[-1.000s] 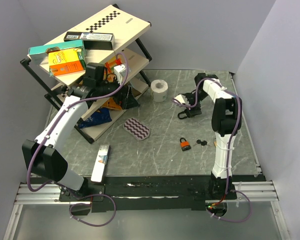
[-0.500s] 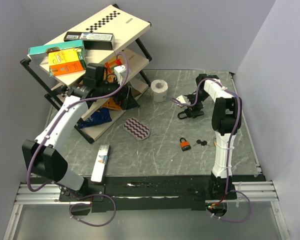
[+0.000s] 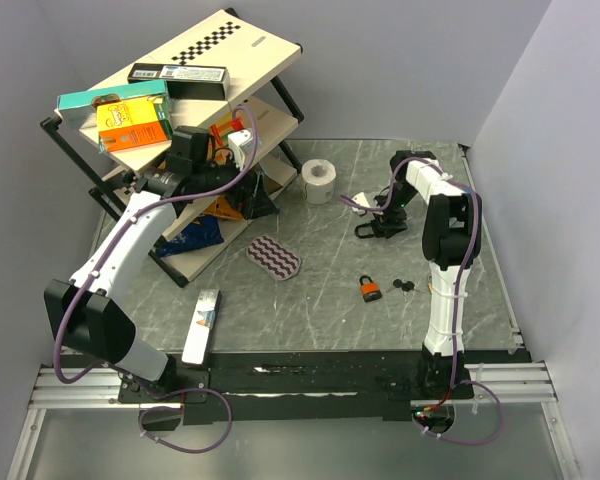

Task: Lock with the key
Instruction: Pick up the lock from the center of the board.

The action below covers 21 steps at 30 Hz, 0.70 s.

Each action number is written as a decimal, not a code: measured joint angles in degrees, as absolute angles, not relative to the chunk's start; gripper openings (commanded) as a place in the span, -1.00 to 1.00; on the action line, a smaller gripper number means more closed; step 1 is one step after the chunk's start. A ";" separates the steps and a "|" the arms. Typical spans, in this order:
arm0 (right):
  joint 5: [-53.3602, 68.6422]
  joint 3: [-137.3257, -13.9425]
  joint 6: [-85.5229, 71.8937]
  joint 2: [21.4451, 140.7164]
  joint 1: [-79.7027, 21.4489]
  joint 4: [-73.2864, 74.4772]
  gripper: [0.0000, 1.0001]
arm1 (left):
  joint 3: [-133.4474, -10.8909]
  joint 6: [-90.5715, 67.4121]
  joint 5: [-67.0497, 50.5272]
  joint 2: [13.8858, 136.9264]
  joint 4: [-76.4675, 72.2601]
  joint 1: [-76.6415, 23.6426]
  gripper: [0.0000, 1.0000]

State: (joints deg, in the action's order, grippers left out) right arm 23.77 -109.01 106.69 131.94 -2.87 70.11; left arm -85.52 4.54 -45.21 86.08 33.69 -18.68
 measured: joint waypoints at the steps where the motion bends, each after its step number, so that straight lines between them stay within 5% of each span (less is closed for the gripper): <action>1: 23.77 -109.03 106.21 131.96 -2.87 70.08 -0.10 | -85.49 4.49 -45.01 86.06 33.65 -18.68 0.93; 7: 25.10 -107.83 102.26 131.17 -2.87 68.23 -0.49 | -81.01 1.45 -41.23 83.26 28.51 -18.46 0.93; 11: 27.05 -106.80 98.65 130.54 -2.85 66.72 -1.00 | -77.36 -1.32 -37.65 80.51 23.59 -18.17 0.93; 21: 32.97 -104.77 90.83 127.15 -2.85 65.80 -1.00 | -77.62 -2.15 -38.50 82.15 21.30 -18.13 0.93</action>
State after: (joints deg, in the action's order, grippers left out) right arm 32.97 -104.77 90.83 127.15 -2.85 65.80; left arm -77.62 -2.15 -38.50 82.15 21.30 -18.13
